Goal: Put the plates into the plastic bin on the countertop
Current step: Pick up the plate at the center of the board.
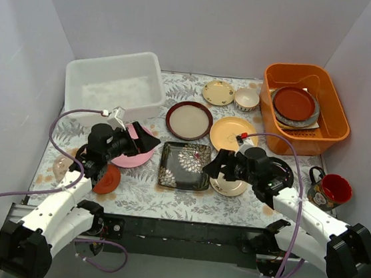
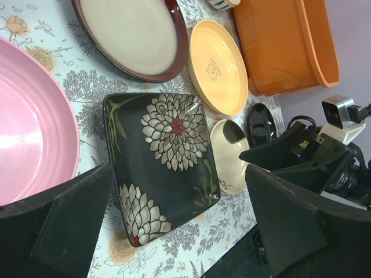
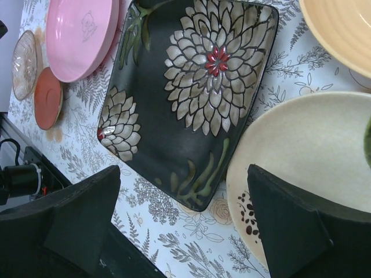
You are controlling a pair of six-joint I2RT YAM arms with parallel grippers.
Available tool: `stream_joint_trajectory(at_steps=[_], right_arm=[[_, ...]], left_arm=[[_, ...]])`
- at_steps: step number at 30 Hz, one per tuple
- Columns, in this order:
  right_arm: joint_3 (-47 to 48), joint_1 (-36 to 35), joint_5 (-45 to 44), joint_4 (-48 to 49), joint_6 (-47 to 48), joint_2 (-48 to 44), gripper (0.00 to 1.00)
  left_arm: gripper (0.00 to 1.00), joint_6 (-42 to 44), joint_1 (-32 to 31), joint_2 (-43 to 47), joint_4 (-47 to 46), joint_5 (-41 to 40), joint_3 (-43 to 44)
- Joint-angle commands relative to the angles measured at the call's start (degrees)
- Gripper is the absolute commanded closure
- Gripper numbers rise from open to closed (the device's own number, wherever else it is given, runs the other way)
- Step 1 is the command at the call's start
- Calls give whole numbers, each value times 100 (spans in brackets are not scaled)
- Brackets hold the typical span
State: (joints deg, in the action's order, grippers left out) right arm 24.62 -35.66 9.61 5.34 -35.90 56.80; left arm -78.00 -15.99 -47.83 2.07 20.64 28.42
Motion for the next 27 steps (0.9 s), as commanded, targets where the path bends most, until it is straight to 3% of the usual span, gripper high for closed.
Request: stream_joint_trajectory(at_steps=[1, 8, 12, 15, 18, 27], right_arm=[[227, -38, 164, 301, -145, 165, 2], [297, -38, -11, 125, -110, -72, 2], [298, -38, -82, 107, -154, -204, 2], [332, -38, -134, 63, -181, -239, 2], [438, -38, -310, -95, -172, -327, 2], [588, -29, -486, -244, -119, -512, 2]], left_arm=[[2, 48, -10, -172, 312, 343, -118], [4, -1048, -97, -359, 312, 572, -566], [7, -1805, -483, -16, 575, 82, -768], [19, -2254, -747, 64, 637, -139, -987], [39, -2447, -966, -207, 934, -385, -1023], [43, -2774, -1591, -771, 1060, -1282, -865]])
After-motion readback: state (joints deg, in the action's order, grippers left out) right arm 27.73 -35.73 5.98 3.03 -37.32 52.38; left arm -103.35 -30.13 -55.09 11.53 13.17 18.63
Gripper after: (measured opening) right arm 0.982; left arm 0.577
